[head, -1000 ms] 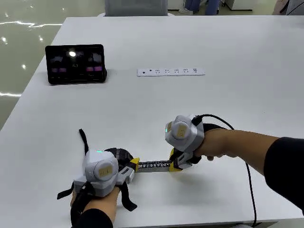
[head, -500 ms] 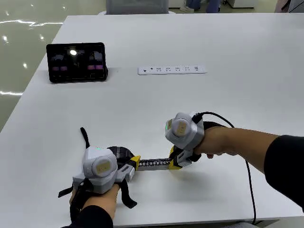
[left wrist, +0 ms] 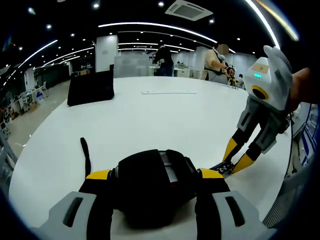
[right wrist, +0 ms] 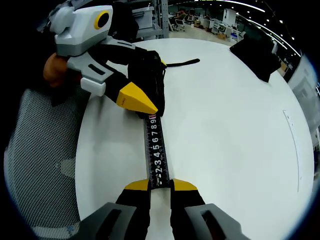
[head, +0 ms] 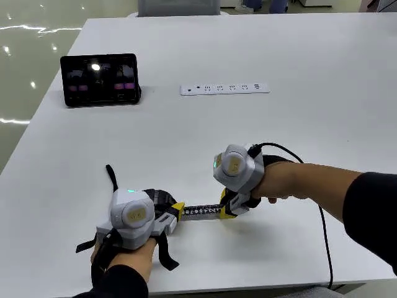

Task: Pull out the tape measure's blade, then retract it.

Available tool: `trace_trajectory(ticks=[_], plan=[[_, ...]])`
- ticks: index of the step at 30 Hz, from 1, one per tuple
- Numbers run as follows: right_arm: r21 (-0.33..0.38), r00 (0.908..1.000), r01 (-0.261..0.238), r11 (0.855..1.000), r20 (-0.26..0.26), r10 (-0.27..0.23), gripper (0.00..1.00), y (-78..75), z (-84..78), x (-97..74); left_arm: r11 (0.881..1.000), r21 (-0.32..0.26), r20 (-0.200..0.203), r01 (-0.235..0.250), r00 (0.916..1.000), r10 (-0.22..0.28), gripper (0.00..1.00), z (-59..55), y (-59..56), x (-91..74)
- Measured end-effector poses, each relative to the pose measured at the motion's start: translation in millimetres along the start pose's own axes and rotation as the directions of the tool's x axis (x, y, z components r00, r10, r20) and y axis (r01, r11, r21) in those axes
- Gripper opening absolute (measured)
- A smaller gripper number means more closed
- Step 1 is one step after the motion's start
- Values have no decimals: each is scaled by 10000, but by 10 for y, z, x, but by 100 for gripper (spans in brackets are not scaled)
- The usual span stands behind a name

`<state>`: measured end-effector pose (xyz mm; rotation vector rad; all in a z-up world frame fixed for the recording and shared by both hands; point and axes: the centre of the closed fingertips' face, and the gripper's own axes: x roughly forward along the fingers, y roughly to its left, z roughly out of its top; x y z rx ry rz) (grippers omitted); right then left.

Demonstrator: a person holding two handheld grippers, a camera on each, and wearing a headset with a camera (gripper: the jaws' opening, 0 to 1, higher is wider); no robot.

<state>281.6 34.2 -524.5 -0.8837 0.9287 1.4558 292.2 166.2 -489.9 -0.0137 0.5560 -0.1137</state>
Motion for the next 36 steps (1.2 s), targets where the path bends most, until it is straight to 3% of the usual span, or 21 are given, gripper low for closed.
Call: trace_trajectory(ticks=[36], plan=[[52,9997,-67,10000,226,65,11,9,183,91,9994,-305,-55,154,9999,-156,62,-6,37,-15]])
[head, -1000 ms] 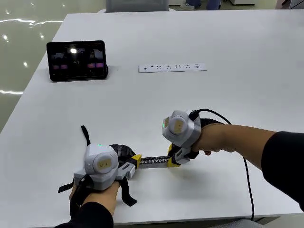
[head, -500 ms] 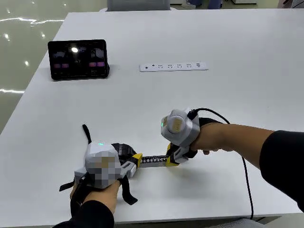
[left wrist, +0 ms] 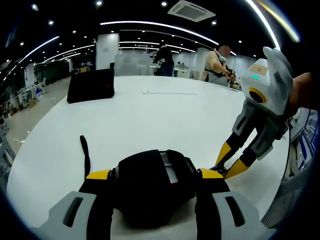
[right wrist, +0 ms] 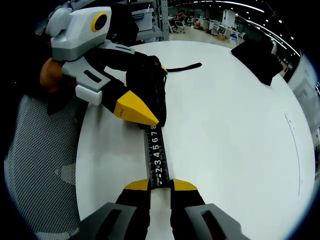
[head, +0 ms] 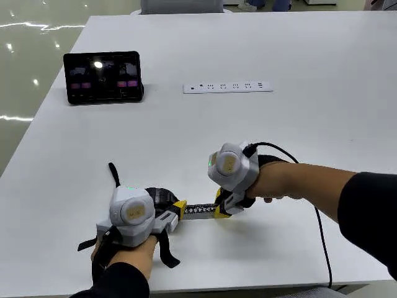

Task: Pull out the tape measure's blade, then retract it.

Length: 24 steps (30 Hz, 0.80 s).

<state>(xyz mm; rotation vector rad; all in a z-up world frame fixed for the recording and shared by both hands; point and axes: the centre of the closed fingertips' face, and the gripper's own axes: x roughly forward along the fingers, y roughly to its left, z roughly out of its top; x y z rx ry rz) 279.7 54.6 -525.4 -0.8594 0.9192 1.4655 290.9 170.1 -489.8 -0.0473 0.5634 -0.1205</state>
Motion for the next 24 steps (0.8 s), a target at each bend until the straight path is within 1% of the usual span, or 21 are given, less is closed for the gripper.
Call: trace_trajectory(ticks=[8,24], plan=[[-44,9999,-28,10000,117,28,11,8,57,24,10000,-35,-12,16,10000,-16,62,4,0,4],[-20,9996,-16,10000,284,17,11,5,93,31,9998,-181,-22,47,10000,-47,62,15,-15,4]])
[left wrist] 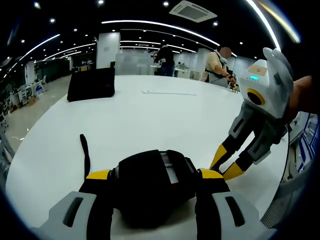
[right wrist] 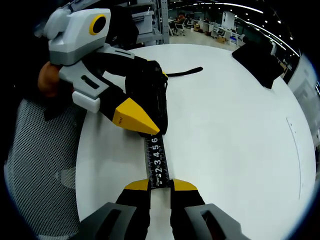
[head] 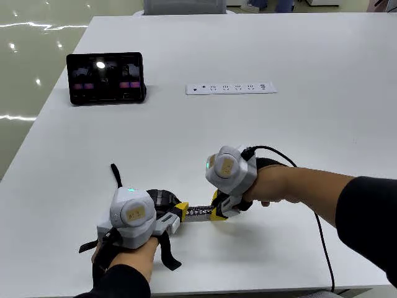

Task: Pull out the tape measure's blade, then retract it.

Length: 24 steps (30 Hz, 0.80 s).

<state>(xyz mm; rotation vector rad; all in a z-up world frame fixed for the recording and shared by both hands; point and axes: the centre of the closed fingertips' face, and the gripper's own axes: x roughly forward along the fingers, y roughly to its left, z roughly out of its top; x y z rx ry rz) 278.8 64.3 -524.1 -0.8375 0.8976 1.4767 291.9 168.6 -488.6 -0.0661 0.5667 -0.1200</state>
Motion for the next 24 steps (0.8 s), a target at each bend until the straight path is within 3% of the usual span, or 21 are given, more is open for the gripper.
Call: trace_trajectory(ticks=[24], plan=[[-67,9996,23,10000,296,-21,11,28,107,58,10000,-76,-5,45,10000,-45,61,-3,-12,-9]])
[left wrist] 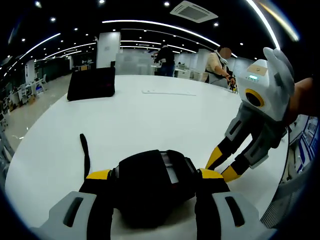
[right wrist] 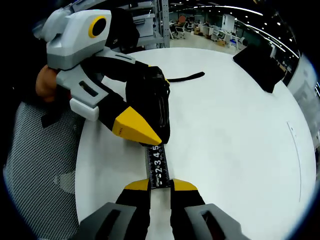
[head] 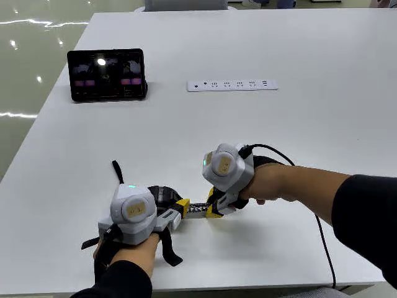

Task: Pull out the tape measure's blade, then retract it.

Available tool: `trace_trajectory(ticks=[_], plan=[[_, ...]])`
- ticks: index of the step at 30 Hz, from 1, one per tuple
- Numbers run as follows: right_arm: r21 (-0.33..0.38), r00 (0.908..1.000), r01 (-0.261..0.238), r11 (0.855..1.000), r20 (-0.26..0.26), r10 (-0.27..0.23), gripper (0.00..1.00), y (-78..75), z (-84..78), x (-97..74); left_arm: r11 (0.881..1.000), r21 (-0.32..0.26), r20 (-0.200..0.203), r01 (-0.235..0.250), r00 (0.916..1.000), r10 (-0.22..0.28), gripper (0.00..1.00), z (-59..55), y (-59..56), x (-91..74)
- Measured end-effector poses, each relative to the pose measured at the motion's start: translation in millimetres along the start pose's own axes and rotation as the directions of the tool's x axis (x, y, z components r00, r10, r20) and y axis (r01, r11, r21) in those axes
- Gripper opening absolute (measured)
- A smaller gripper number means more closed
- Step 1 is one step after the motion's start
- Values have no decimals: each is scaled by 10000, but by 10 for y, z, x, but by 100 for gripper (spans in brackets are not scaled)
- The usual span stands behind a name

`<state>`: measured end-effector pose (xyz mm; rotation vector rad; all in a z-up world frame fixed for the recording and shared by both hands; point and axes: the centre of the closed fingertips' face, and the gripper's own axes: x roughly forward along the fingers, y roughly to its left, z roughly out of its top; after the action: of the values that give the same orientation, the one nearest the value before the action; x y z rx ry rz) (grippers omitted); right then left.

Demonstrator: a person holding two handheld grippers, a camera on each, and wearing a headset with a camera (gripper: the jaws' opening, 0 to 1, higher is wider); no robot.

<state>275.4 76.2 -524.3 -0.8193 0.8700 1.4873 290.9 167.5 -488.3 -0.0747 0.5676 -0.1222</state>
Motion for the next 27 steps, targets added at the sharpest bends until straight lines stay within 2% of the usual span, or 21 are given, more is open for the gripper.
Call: trace_trajectory(ticks=[27], plan=[[111,9985,54,9999,541,-60,11,9,170,92,10000,-42,16,20,10000,-20,61,4,14,10]])
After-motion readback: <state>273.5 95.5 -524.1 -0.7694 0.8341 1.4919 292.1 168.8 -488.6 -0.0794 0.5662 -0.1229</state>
